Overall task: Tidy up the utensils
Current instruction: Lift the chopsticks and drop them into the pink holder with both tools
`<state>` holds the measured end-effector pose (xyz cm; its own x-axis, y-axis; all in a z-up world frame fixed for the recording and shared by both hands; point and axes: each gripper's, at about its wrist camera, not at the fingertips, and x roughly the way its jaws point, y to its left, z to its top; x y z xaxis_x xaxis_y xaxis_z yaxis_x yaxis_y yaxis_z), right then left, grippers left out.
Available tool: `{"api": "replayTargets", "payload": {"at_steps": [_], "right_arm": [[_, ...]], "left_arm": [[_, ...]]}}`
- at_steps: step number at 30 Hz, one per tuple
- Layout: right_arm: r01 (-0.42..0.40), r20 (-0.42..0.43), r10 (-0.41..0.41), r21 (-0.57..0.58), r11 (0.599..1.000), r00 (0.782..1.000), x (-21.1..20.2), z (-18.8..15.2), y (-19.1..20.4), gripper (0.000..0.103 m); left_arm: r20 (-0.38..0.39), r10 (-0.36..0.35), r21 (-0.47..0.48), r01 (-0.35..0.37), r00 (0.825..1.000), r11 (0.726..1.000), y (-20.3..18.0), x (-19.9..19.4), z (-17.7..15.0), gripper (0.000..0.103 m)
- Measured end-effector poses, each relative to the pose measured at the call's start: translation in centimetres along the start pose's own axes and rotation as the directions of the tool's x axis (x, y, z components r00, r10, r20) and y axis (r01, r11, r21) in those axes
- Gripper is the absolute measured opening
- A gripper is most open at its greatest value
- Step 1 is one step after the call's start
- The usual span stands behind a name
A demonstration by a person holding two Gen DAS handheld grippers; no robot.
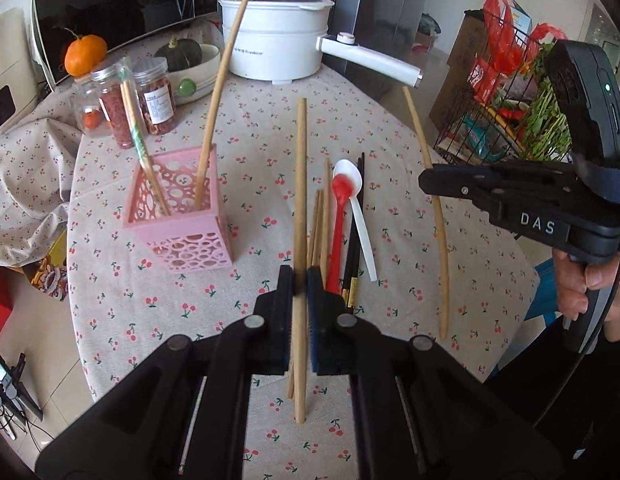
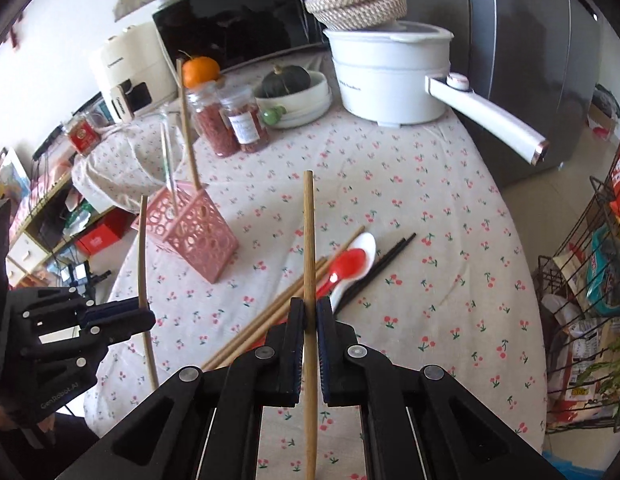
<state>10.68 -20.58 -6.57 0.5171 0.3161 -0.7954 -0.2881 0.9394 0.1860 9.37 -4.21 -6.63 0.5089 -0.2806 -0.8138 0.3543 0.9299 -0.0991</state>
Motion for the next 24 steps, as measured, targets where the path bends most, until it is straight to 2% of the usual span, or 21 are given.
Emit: {"api": "replayTargets", "payload": {"at_steps": [8,13,20,23,24], "right_arm": [[-0.062,0.137,0.077,-0.111,0.992,0.988,-3.5,0.7,4.7,0.006],[-0.104,0.221,0.13,-0.127,0.986,0.967,-5.5,1.8,6.3,0.006],[-0.169,0.29,0.197,-0.12,0.978,0.937,-7.0,4.3,7.4,0.006],[-0.177,0.303,0.206,-0.122,0.977,0.93,-7.1,4.8,8.1,0.006],[-0.177,0.307,0.206,-0.122,0.977,0.929,-7.0,4.9,8.2,0.006]], "left_arm": [[0.127,-0.019,-0.029,0.023,0.992,0.999,1.2,-4.0,0.9,0.008],[0.245,-0.008,-0.053,0.022,0.969,0.998,2.3,-7.2,2.2,0.008],[0.425,0.084,-0.061,-0.064,0.901,0.996,4.6,-9.4,4.6,0.008],[0.526,0.118,-0.081,-0.089,0.842,0.993,5.8,-9.0,4.4,0.008],[0.546,0.114,-0.074,-0.087,0.83,0.993,6.1,-8.8,4.3,0.008]]}}
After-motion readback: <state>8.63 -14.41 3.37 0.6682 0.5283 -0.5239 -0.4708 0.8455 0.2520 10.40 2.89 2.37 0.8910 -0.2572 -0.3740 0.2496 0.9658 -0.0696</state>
